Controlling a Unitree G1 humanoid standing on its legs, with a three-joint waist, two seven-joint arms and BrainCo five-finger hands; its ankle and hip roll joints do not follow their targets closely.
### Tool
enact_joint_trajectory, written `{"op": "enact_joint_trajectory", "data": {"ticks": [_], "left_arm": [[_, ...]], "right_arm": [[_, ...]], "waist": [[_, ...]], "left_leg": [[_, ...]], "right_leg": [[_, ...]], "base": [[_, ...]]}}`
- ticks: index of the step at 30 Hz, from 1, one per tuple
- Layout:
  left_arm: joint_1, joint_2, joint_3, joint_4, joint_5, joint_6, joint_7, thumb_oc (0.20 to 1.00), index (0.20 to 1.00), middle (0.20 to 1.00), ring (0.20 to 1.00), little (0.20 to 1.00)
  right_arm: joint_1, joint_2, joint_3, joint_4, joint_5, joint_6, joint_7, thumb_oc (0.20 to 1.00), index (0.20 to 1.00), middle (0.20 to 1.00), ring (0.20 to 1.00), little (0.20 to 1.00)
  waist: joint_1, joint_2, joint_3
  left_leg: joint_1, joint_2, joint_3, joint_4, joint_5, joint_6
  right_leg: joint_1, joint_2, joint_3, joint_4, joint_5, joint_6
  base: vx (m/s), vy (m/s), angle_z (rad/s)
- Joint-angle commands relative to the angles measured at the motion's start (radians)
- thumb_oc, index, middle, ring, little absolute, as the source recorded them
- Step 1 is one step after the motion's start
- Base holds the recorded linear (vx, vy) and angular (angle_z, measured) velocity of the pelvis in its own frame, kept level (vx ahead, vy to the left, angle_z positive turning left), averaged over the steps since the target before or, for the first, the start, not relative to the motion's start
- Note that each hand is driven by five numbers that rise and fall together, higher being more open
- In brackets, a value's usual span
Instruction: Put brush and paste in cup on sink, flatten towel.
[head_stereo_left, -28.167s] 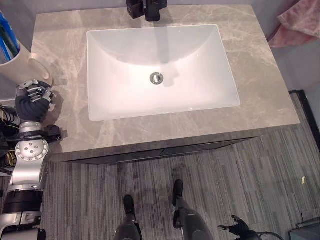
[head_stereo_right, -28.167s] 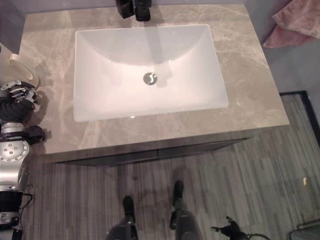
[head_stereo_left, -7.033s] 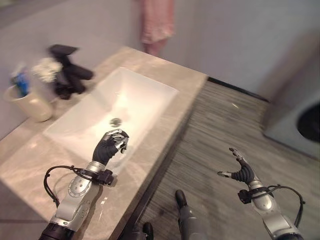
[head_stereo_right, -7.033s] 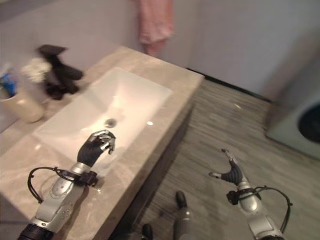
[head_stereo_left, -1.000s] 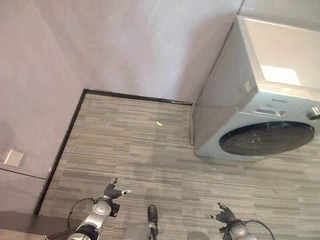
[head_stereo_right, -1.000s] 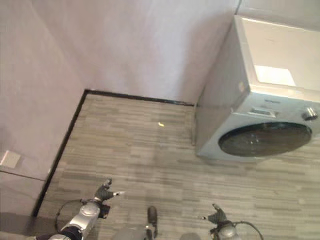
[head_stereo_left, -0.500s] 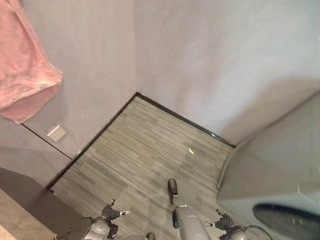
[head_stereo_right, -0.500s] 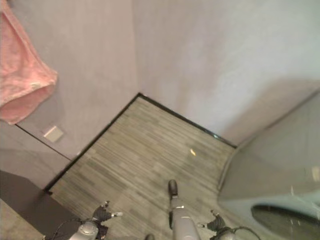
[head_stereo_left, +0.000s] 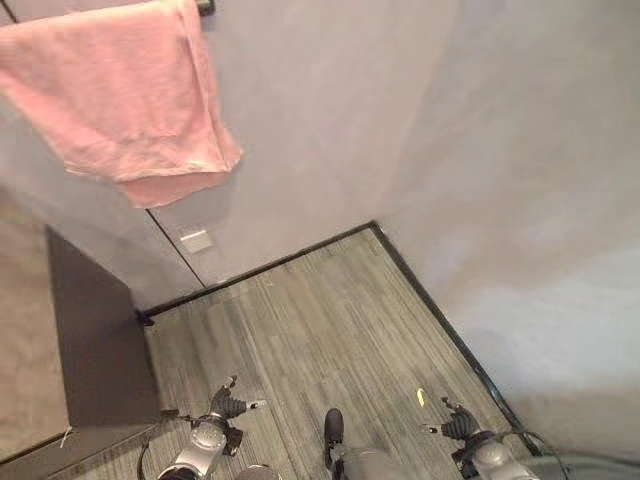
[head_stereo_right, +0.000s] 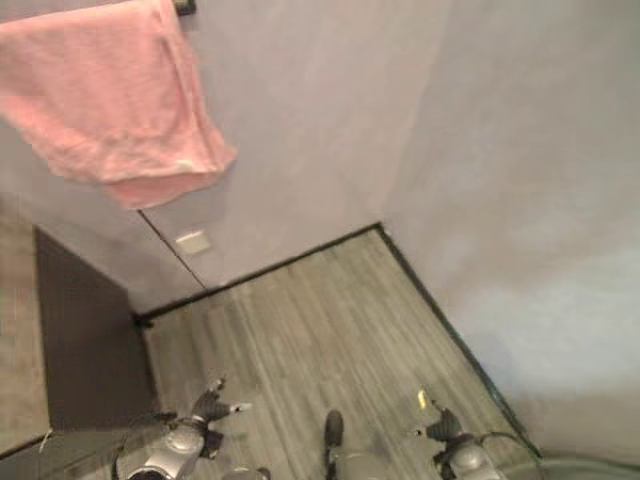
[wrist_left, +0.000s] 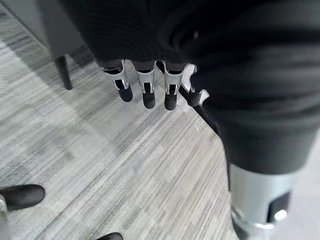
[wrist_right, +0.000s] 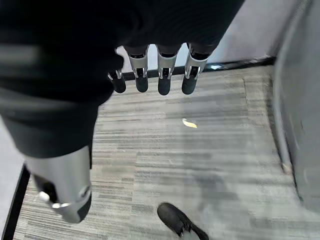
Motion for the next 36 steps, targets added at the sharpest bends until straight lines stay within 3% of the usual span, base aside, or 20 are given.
{"op": "enact_joint_trajectory", "data": {"ticks": [1,3,4,6,7,8,12,20,22,31,33,35,36], "left_arm": [[-0.001,0.029,0.005,-0.031,-0.006,-0.016,0.005,1.000,1.000,1.000,1.000,1.000],[-0.013,0.029,-0.004,-0.030,0.002,-0.010,0.004,1.000,1.000,1.000,1.000,1.000],[-0.013,0.029,-0.004,-0.030,0.003,-0.010,0.004,1.000,1.000,1.000,1.000,1.000],[-0.012,0.027,-0.002,-0.028,0.019,-0.005,0.002,1.000,1.000,1.000,1.000,1.000],[-0.012,0.027,-0.002,-0.029,0.019,-0.005,0.002,1.000,1.000,1.000,1.000,1.000],[-0.011,0.028,0.005,-0.025,0.020,-0.003,0.002,1.000,1.000,1.000,1.000,1.000],[0.016,0.038,0.031,-0.014,0.014,-0.004,0.011,1.000,1.000,1.000,1.000,1.000],[0.043,0.060,0.056,-0.031,0.019,-0.014,0.018,1.000,1.000,1.000,1.000,1.000],[0.054,0.072,0.055,-0.074,0.015,-0.021,0.016,1.000,1.000,1.000,1.000,1.000],[0.050,0.068,0.037,-0.057,0.041,-0.020,0.016,1.000,1.000,1.000,1.000,1.000],[0.036,0.071,0.024,-0.058,0.057,-0.018,0.017,1.000,1.000,1.000,1.000,1.000],[0.030,0.073,0.021,-0.056,0.060,-0.015,0.018,1.000,1.000,1.000,1.000,1.000],[0.032,0.069,0.018,-0.055,0.059,-0.013,0.013,1.000,1.000,1.000,1.000,1.000]], "right_arm": [[0.043,-0.024,0.005,-0.016,-0.029,-0.003,-0.008,1.000,1.000,1.000,1.000,1.000],[0.046,-0.026,0.001,-0.031,-0.031,-0.001,-0.010,1.000,1.000,1.000,1.000,1.000],[0.046,-0.027,0.001,-0.031,-0.031,0.000,-0.010,1.000,1.000,1.000,1.000,1.000],[0.074,-0.026,-0.013,-0.074,-0.030,0.002,-0.008,1.000,1.000,1.000,1.000,1.000],[0.074,-0.026,-0.013,-0.075,-0.030,0.002,-0.008,1.000,1.000,1.000,1.000,1.000],[0.090,-0.023,-0.022,-0.099,-0.027,0.002,-0.009,1.000,1.000,1.000,1.000,1.000],[0.090,-0.015,-0.025,-0.121,-0.017,0.001,-0.003,1.000,1.000,1.000,1.000,1.000],[0.064,0.006,-0.017,-0.152,-0.023,-0.005,-0.006,1.000,1.000,1.000,1.000,1.000],[0.053,0.011,-0.006,-0.171,-0.028,-0.008,-0.003,1.000,1.000,1.000,1.000,1.000],[0.031,0.018,0.018,-0.204,-0.032,-0.014,0.003,1.000,1.000,1.000,1.000,1.000],[0.030,0.016,0.025,-0.218,-0.023,-0.020,0.004,1.000,1.000,1.000,1.000,1.000],[0.033,0.019,0.033,-0.213,-0.019,-0.023,0.005,1.000,1.000,1.000,1.000,1.000],[0.039,0.018,0.034,-0.206,-0.015,-0.024,0.010,1.000,1.000,1.000,1.000,1.000]], "waist": [[-0.034,-0.009,-0.036],[-0.053,-0.006,-0.037],[-0.053,-0.006,-0.038],[-0.084,0.000,-0.031],[-0.084,0.001,-0.032],[-0.101,0.004,-0.029],[-0.088,0.006,-0.024],[-0.064,0.013,-0.033],[-0.060,0.019,-0.030],[-0.062,0.028,-0.004],[-0.071,0.038,0.013],[-0.069,0.050,0.018],[-0.075,0.058,0.010]], "left_leg": [[-0.031,0.026,0.072,-0.097,0.080,0.044],[-0.043,0.044,0.177,-0.101,0.089,0.049],[-0.045,0.044,0.177,-0.100,0.089,0.049],[-0.056,0.057,0.323,-0.082,0.087,0.056],[-0.058,0.058,0.323,-0.080,0.086,0.056],[-0.074,0.062,0.387,-0.054,0.084,0.060],[-0.058,0.042,0.371,-0.078,0.067,0.075],[-0.046,-0.010,0.321,-0.137,0.084,0.104],[-0.060,-0.041,0.274,-0.125,0.080,0.118],[-0.051,-0.061,0.252,-0.125,0.080,0.134],[-0.060,-0.058,0.243,-0.112,0.084,0.142],[-0.063,-0.049,0.248,-0.112,0.090,0.148],[-0.061,-0.047,0.239,-0.122,0.098,0.146]], "right_leg": [[-0.008,-0.113,0.015,0.064,-0.007,0.203],[0.000,-0.128,-0.015,0.067,-0.012,0.205],[-0.001,-0.129,-0.015,0.067,-0.012,0.205],[-0.002,-0.146,-0.053,0.082,-0.012,0.209],[-0.003,-0.146,-0.053,0.082,-0.012,0.209],[-0.007,-0.157,-0.073,0.088,-0.009,0.208],[-0.001,-0.168,-0.072,0.092,0.004,0.217],[0.001,-0.208,-0.044,0.096,0.059,0.247],[-0.010,-0.221,0.002,0.120,0.083,0.250],[-0.036,-0.213,0.048,0.183,0.115,0.255],[-0.063,-0.165,0.096,0.271,0.069,0.240],[-0.067,-0.138,0.074,0.338,0.013,0.218],[-0.061,-0.105,0.102,0.369,-0.022,0.208]], "base": [[-0.06,-0.056,0.65],[-0.05,-0.004,0.25],[-0.07,0.023,0.31],[-0.10,0.043,0.47],[-0.11,0.074,0.71],[-0.07,0.081,0.58],[-0.03,0.102,0.22],[-0.02,0.126,0.08],[-0.01,0.186,0.37],[-0.01,0.079,0.12],[-0.06,0.067,-0.01],[-0.05,0.041,0.00],[-0.02,0.006,0.04]]}}
